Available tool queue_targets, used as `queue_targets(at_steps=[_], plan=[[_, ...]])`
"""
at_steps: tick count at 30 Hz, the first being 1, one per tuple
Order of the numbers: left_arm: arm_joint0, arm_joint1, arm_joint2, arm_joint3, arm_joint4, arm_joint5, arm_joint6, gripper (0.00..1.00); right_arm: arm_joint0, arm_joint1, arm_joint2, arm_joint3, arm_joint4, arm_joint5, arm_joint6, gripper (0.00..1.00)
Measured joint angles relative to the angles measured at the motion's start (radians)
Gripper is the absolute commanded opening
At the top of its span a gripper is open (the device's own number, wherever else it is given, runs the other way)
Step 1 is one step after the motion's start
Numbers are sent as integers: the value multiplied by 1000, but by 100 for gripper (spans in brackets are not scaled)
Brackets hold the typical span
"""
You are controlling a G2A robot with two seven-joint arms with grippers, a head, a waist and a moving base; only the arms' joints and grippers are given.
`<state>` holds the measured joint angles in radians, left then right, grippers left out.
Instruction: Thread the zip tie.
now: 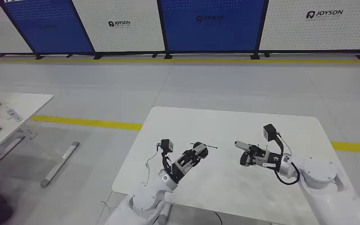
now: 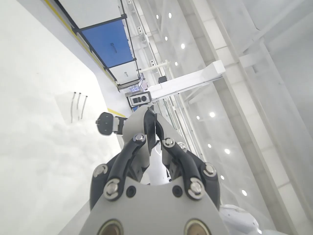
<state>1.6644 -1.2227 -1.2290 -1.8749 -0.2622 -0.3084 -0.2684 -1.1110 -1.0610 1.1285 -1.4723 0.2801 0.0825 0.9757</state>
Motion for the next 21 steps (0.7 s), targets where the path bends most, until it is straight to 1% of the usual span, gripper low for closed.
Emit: queue_targets(at_steps=[1,3,5,6,7,9,10,13,16,21], plan=[[13,3,-12,-33,1,4,-2,0,0,0,0,0,0,0,0,100],[30,5,-24,-77,0,15,-3,0,0,0,0,0,0,0,0,100],[47,9,-34,-125,-9,23,-23,0,0,0,0,0,0,0,0,100],[55,11,-40,-145,-9,23,-29,0,0,0,0,0,0,0,0,100],[69,13,-48,-175,-10,19,-36,0,0,0,0,0,0,0,0,100],[94,16,-62,-221,-4,10,-40,0,0,0,0,0,0,0,0,100],[111,18,-71,-250,-1,6,-41,0,0,0,0,0,0,0,0,100],[153,22,-92,-314,0,-4,-40,0,0,0,0,0,0,0,0,100],[182,24,-105,-347,-9,-6,-27,0,0,0,0,0,0,0,0,100],[183,24,-105,-347,-9,-7,-27,0,0,0,0,0,0,0,0,100]])
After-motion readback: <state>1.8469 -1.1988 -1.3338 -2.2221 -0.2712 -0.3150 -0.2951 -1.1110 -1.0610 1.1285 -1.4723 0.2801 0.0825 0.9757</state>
